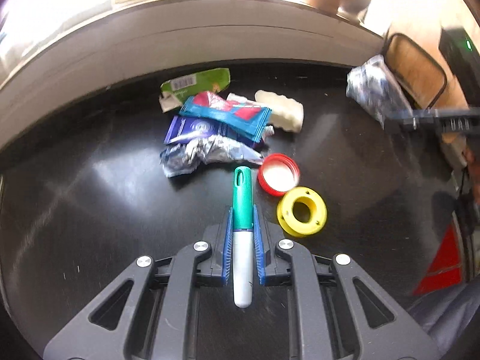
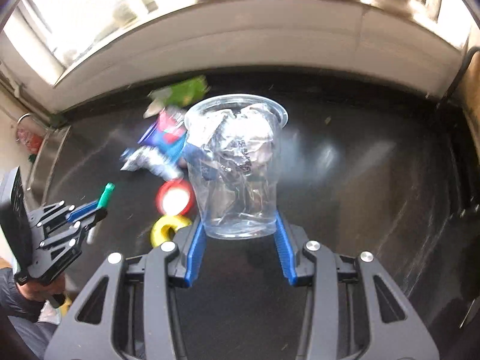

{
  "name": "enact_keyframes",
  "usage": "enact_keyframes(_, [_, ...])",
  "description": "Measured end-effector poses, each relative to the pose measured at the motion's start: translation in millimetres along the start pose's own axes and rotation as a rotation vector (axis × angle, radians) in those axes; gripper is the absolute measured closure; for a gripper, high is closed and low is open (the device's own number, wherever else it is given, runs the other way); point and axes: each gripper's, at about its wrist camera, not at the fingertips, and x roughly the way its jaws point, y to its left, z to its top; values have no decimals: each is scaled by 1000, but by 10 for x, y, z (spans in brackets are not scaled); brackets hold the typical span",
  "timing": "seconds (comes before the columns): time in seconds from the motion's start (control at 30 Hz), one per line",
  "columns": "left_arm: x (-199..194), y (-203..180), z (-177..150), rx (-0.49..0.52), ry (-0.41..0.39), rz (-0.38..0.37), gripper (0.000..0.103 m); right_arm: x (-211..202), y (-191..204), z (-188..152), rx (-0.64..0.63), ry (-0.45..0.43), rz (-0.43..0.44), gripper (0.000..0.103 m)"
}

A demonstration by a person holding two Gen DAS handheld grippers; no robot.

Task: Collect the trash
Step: 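Grasp the green-capped marker with left tool while right tool grasps the clear plastic cup, then carry marker and cup to the bin and open both tools over it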

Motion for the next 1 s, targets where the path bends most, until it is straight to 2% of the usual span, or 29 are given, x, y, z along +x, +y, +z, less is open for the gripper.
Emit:
enact_keyframes(0.17, [-119,-66,-140,2,-2,31,90,220,133,-151,-14,146,-82,60])
enact_keyframes(0.27, [-221,-62,-173,-3,-18,45,90,60,223,-82,-46,62,-72,60])
enact_keyframes(0.33, [-263,-58,-169,-5,-29,51,90,194,237,-82,-55,106,-88,60])
enact_keyframes(0.43, [-332,-54,-169,2,-44,83,90,82,275,-63,-61,49,-77,60])
enact_keyframes(0.63, [-481,19,-186,-23,-63,126,90,30,403,-77,-98,36,-48,60])
enact_keyframes(0.87, [-796,306,-336,-113,-91,194,90,-98,1064,-5,-244,-25,38,60])
enact_keyframes(1.0, [-1084,601,-543,-207,-109,249,90,-121,1734,23,-389,-42,129,60])
